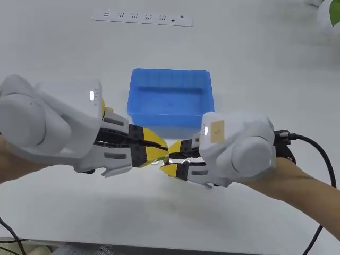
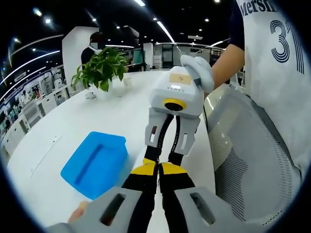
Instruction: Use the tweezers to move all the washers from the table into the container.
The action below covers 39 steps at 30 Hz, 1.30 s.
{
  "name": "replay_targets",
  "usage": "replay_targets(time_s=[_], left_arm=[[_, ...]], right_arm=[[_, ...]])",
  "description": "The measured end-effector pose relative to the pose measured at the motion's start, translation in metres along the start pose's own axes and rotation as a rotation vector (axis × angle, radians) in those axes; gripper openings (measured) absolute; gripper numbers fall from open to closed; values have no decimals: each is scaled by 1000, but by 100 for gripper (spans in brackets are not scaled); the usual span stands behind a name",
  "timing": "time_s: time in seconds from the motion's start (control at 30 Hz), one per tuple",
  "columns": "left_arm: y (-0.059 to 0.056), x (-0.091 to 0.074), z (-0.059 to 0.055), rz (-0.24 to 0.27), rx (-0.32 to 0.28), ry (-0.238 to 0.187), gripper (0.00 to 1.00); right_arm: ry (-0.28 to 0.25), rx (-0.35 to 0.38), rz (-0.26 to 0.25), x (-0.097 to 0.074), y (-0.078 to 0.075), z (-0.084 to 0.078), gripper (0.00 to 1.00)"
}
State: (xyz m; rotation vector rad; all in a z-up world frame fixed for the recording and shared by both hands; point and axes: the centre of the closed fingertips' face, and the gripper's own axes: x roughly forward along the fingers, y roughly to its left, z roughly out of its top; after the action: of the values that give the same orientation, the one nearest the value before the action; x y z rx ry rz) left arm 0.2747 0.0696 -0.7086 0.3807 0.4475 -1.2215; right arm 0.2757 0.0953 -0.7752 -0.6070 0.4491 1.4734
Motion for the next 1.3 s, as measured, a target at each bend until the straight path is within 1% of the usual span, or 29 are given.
replay_targets(time_s=[0.27, 0.37, 0.6, 0.73, 0.9, 1.07, 1.17, 1.3], left_arm=[[0, 0, 0, -2, -3, 2, 5], [0, 1, 1, -4, -7, 0, 5], [0, 3, 2, -21, -4, 10, 5], [-1, 3, 1, -27, -4, 14, 5], [-4, 0, -2, -30, -10, 34, 5], [-5, -3, -4, -28, -3, 52, 6], [-5, -5, -1, -29, 0, 51, 5], [-2, -7, 5, -24, 5, 45, 5]], right_arm=[[4, 15, 5, 1, 0, -1, 12], [9, 9, 7, 0, 0, -2, 12], [20, -39, 17, 0, 1, -5, 11], [19, -34, 19, 1, 1, -6, 10], [20, -58, 20, 2, 3, -4, 10], [21, -59, 23, 2, 5, -4, 10], [12, -51, 22, 0, 5, -1, 10], [-6, -36, 8, -4, 1, 4, 10]])
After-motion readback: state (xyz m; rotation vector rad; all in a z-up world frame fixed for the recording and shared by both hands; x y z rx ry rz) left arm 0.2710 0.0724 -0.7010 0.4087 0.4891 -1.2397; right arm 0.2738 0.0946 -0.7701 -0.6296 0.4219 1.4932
